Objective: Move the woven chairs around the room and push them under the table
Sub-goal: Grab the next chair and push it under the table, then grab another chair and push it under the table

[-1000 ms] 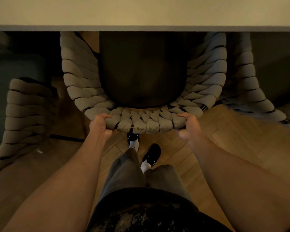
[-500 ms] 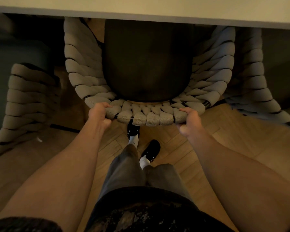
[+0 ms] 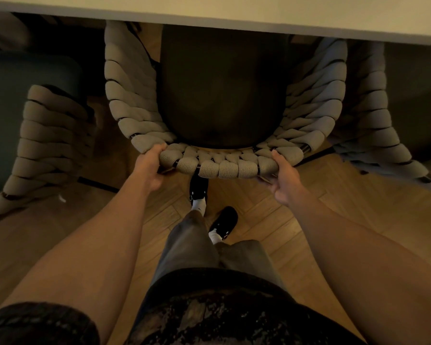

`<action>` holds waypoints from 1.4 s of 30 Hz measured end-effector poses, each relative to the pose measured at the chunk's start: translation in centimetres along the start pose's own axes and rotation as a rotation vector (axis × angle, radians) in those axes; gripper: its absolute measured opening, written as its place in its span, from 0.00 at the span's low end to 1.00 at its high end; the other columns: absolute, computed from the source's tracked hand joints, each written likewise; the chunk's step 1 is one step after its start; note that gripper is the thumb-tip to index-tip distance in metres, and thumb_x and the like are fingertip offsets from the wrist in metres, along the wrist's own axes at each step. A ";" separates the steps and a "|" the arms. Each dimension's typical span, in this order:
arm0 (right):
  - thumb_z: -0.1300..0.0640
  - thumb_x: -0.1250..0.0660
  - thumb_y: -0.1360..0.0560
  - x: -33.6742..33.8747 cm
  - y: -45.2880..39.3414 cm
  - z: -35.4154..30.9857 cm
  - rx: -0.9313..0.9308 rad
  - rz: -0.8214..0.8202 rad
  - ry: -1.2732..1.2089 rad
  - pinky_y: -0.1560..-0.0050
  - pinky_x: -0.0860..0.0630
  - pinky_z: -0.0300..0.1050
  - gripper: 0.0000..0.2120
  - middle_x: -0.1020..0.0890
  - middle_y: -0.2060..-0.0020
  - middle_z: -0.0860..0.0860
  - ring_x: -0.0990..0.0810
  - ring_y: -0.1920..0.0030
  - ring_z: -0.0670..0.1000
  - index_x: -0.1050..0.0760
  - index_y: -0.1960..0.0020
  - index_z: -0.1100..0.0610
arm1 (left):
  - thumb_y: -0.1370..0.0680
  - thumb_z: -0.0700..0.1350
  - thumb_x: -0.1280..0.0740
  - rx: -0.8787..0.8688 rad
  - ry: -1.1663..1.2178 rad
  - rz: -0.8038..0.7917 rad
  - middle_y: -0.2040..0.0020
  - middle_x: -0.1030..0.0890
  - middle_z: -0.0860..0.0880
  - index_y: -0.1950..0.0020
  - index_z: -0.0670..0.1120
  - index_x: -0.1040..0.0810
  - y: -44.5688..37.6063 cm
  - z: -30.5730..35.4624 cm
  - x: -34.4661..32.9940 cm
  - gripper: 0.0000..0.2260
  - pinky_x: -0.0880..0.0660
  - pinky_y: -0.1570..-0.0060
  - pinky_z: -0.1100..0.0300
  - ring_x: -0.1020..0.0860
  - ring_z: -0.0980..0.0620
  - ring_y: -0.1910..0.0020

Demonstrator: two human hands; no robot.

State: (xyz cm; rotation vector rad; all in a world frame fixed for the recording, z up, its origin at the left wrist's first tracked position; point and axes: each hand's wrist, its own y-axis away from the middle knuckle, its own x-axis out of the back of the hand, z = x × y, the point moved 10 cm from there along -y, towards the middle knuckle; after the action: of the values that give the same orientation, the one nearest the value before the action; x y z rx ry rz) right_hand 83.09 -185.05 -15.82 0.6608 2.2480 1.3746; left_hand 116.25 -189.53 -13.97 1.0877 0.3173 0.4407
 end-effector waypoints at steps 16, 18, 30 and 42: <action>0.50 0.30 0.20 -0.1 6.7 10.0 0.086 -0.334 1.361 0.46 0.18 0.49 0.10 0.18 0.51 0.46 0.15 0.52 0.49 0.21 0.41 0.52 | 0.18 0.45 0.35 -0.034 -1.114 -0.067 0.44 0.19 0.44 0.39 0.47 0.22 8.1 -9.7 13.4 0.09 0.17 0.52 0.46 0.17 0.42 0.51; 0.50 0.31 0.20 -0.8 7.5 11.2 0.078 -0.357 1.451 0.49 0.19 0.47 0.10 0.17 0.50 0.47 0.16 0.53 0.48 0.21 0.41 0.52 | 0.18 0.45 0.36 -0.027 -1.129 -0.062 0.44 0.19 0.45 0.41 0.50 0.23 9.0 -10.7 15.6 0.07 0.17 0.54 0.50 0.18 0.43 0.50; 0.52 0.30 0.21 -10.0 13.0 20.8 0.136 -0.500 1.784 0.36 0.22 0.53 0.03 0.18 0.45 0.47 0.19 0.42 0.50 0.21 0.47 0.46 | 0.17 0.48 0.36 -0.041 -0.988 0.011 0.49 0.17 0.45 0.37 0.46 0.23 12.2 -14.9 30.2 0.11 0.19 0.48 0.45 0.16 0.44 0.52; 0.51 0.31 0.20 -23.7 20.9 37.9 0.178 -0.691 2.103 0.49 0.21 0.44 0.10 0.19 0.45 0.49 0.19 0.46 0.49 0.22 0.39 0.49 | 0.17 0.50 0.36 -0.041 -0.895 0.076 0.40 0.18 0.44 0.33 0.47 0.23 13.4 -16.8 51.2 0.15 0.21 0.45 0.50 0.20 0.44 0.45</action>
State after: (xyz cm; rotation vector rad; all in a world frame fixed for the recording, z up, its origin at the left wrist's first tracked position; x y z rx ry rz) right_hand 127.53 -164.24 -10.48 -2.4521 2.9947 1.4248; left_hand 150.62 -145.98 -10.87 1.1538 -0.5213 -0.0029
